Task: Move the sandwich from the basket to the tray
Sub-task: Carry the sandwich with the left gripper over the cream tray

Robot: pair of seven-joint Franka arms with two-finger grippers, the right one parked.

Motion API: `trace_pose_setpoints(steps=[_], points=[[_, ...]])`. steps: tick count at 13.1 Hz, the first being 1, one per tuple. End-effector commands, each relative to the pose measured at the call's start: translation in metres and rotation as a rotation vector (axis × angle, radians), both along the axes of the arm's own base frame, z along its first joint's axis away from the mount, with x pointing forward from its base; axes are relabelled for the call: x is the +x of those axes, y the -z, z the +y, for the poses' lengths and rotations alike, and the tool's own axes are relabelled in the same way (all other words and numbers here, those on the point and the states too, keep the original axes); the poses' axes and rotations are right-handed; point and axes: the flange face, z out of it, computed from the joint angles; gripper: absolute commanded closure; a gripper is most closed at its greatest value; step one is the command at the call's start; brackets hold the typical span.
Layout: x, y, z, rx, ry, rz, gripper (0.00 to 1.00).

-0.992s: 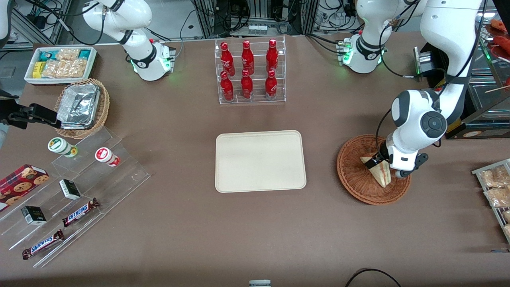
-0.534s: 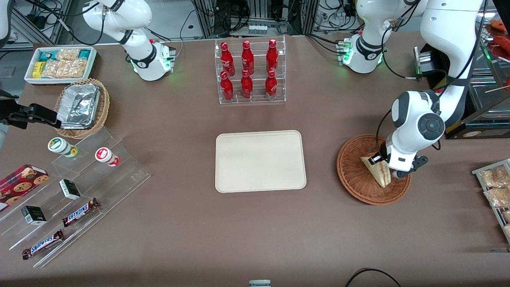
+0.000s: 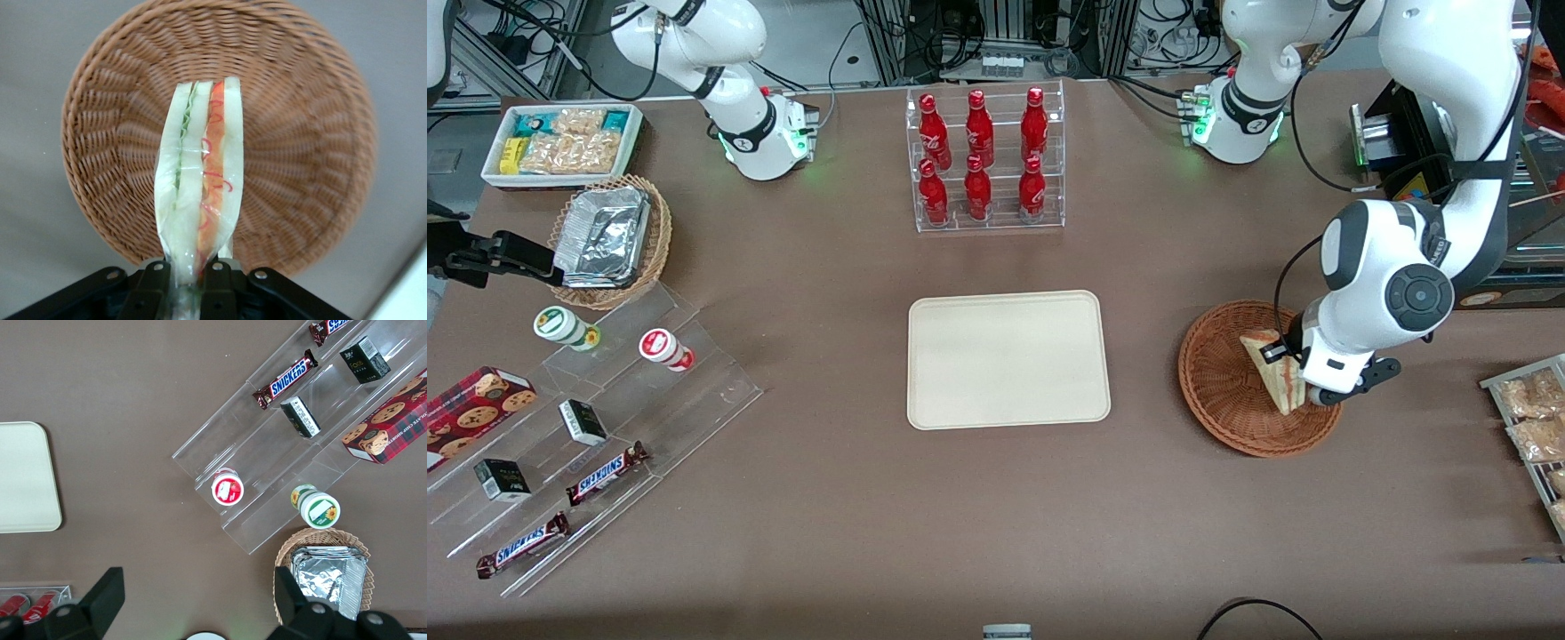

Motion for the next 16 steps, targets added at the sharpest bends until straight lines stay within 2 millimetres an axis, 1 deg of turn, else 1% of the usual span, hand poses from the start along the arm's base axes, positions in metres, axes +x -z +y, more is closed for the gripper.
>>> trace_pose_setpoints(steps=[1,2,3,5,6,8,9,11,12,13,14,16], points=[[-0.003,-0.018,-0.062,0.01,0.106,0.0,1.0],[-0.008,-0.02,-0.085,0.004,0.139,-0.007,1.0],[-0.012,-0.024,-0.112,-0.005,0.173,-0.017,1.0],[-0.019,-0.021,-0.168,-0.016,0.251,-0.022,1.0],[-0.021,-0.016,-0.19,-0.027,0.278,-0.022,1.0],[-0.022,-0.005,-0.243,-0.061,0.334,-0.019,1.0],[-0.022,0.003,-0.261,-0.078,0.345,-0.014,1.0],[-0.034,0.017,-0.314,-0.126,0.354,0.005,1.0],[-0.043,0.027,-0.339,-0.116,0.344,0.008,1.0],[-0.05,0.033,-0.361,-0.112,0.327,0.001,1.0],[-0.053,0.037,-0.378,-0.114,0.32,-0.004,1.0],[-0.06,0.045,-0.402,-0.112,0.293,-0.008,1.0]])
